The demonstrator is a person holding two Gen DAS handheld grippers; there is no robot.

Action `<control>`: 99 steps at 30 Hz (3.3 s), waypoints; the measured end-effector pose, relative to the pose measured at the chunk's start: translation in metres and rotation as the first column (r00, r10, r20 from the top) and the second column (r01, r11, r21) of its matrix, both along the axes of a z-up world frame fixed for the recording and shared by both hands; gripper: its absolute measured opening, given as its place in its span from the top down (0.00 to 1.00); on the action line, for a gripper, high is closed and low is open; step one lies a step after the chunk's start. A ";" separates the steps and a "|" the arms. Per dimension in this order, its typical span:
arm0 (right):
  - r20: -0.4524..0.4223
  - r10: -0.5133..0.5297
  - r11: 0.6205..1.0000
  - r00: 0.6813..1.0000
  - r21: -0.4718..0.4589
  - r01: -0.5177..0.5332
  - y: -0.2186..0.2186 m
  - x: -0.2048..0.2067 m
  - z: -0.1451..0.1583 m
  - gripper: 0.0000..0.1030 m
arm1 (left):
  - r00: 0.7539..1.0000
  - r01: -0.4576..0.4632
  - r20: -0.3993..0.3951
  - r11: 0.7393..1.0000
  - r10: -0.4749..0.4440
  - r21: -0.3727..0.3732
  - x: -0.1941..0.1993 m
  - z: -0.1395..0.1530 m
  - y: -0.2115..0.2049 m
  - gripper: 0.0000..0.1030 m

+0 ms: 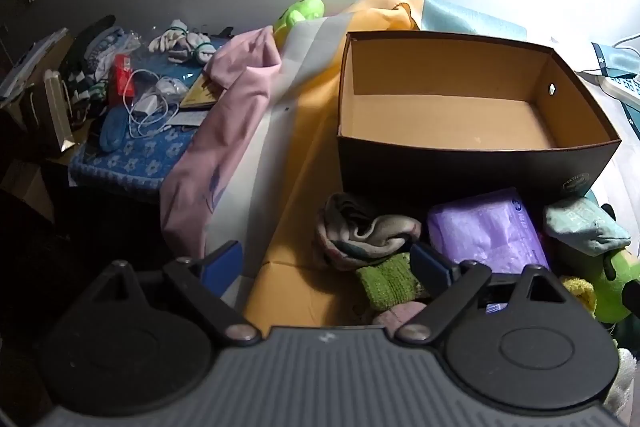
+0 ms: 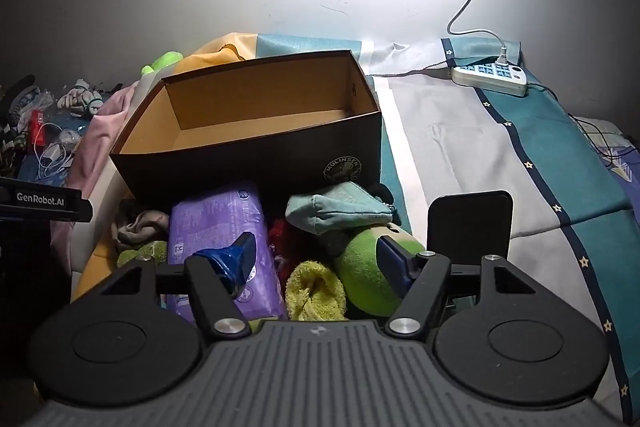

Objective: Organize soft objects

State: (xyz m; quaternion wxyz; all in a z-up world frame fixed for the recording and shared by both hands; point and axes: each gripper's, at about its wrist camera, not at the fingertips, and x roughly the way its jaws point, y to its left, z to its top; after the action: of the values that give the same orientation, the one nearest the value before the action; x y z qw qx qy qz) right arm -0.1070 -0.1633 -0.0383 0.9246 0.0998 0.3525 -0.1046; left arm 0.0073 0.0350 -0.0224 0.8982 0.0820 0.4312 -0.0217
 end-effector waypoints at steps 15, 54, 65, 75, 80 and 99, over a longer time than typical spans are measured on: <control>0.004 0.059 0.998 0.998 0.038 -0.059 -0.016 -0.006 -0.004 0.54 | 0.997 -0.008 -0.083 1.000 0.006 -0.021 -0.005 -0.019 -0.018 0.11; -0.046 0.061 0.989 0.997 0.138 -0.054 0.018 -0.006 -0.009 0.53 | 0.999 0.004 -0.035 0.996 -0.007 -0.084 -0.027 0.000 0.057 0.11; -0.042 0.025 0.992 0.999 0.125 -0.019 0.026 -0.007 -0.007 0.53 | 0.993 0.069 0.094 0.998 -0.067 -0.012 -0.020 0.030 0.092 0.11; -0.028 -0.017 0.994 0.999 0.103 0.020 0.028 -0.011 -0.003 0.53 | 0.978 0.154 0.138 0.987 -0.159 0.040 -0.011 0.037 0.099 0.11; -0.036 -0.077 0.993 0.996 0.084 0.080 0.016 -0.025 -0.005 0.53 | 0.963 0.263 0.076 0.964 -0.260 -0.030 -0.021 0.013 0.074 0.11; -0.147 -0.260 0.958 0.954 0.081 0.274 -0.025 -0.054 -0.026 0.52 | 0.925 0.339 -0.149 0.937 -0.349 -0.088 -0.029 -0.033 -0.009 0.11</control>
State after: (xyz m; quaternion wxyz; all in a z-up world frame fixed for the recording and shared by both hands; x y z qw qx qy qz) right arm -0.1613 -0.1882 -0.0639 0.8698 0.1858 0.4020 -0.2174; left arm -0.0216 0.0261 -0.0557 0.8446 0.1269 0.4808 -0.1984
